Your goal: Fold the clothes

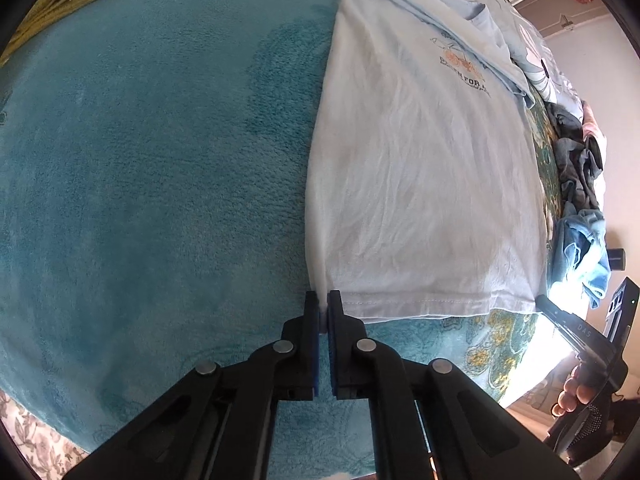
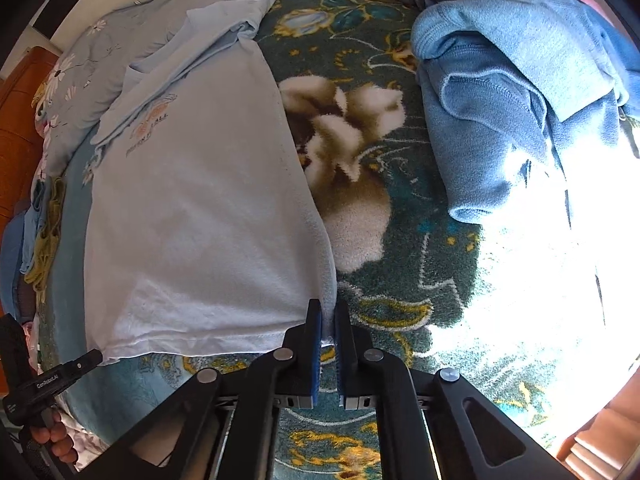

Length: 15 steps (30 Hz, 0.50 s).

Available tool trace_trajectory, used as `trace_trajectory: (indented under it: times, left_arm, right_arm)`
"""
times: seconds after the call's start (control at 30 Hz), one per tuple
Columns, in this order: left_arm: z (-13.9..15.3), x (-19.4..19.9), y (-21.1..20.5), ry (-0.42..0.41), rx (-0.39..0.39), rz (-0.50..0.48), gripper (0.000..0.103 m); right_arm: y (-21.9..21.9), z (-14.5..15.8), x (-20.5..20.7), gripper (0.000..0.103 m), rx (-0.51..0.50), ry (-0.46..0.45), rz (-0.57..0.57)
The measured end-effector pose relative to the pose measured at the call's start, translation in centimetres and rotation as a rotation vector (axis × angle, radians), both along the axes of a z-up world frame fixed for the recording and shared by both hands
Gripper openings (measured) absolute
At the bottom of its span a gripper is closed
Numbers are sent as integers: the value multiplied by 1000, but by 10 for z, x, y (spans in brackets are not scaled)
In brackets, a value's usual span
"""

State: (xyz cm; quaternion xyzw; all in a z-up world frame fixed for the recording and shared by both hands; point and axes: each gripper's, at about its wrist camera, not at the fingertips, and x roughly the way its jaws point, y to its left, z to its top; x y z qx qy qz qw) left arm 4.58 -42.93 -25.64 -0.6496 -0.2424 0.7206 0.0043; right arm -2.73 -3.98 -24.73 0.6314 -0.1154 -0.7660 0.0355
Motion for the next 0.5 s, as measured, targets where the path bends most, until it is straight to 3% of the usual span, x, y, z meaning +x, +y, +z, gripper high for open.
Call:
trace_trajectory:
  times: [0.2,0.37,0.5]
  left_arm:
    - [32,-1,-5,76,9,-38,3]
    - [64,-30,-27,157,15,-69,3]
    - [86,-60,-36,230,0,-103,3]
  right_arm:
    - [4,23,0,5,-37,18,-12]
    - [8,53,-3,4,-55,66,10]
    - [1,70,-35,4,-87,113,-3]
